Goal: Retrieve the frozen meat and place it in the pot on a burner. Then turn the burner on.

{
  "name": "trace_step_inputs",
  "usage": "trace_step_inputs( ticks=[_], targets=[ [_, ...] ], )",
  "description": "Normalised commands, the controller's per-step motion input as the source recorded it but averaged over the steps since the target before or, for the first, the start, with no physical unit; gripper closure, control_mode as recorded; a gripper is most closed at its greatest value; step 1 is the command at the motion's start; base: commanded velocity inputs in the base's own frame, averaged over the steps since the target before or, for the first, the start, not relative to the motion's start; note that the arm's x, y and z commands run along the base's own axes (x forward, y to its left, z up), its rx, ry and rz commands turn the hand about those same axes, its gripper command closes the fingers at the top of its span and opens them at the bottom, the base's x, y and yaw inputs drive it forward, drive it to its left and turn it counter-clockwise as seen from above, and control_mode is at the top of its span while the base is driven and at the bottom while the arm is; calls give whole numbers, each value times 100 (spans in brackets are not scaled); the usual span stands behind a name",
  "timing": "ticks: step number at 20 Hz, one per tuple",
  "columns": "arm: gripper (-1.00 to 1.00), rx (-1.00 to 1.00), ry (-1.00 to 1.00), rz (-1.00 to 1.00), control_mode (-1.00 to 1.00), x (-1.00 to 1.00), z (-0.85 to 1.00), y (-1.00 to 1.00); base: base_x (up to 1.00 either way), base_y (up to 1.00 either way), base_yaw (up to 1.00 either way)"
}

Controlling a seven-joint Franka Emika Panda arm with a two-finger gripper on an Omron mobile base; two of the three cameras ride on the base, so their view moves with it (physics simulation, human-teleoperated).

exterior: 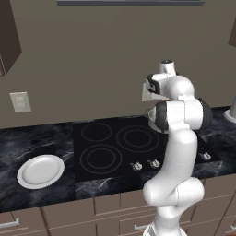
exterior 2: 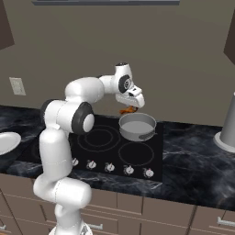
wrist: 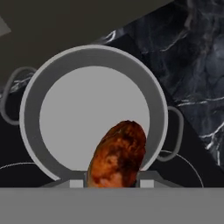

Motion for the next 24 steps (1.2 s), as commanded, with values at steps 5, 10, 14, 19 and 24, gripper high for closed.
trace_step_inputs(
  ticks=[5,10,14,19,24],
  targets=[
    [100,1,2,1,-100,0,-36,-8,0,0,0],
    [100,0,0,0,-100,0,-46,-9,0,0,0],
    [100,0,0,0,-100,0,-33,-5,0,0,0],
    [100,0,0,0,-100,0,-35,-5,0,0,0],
    [100,0,0,0,-100,0,-35,-3,0,0,0]
  ],
)
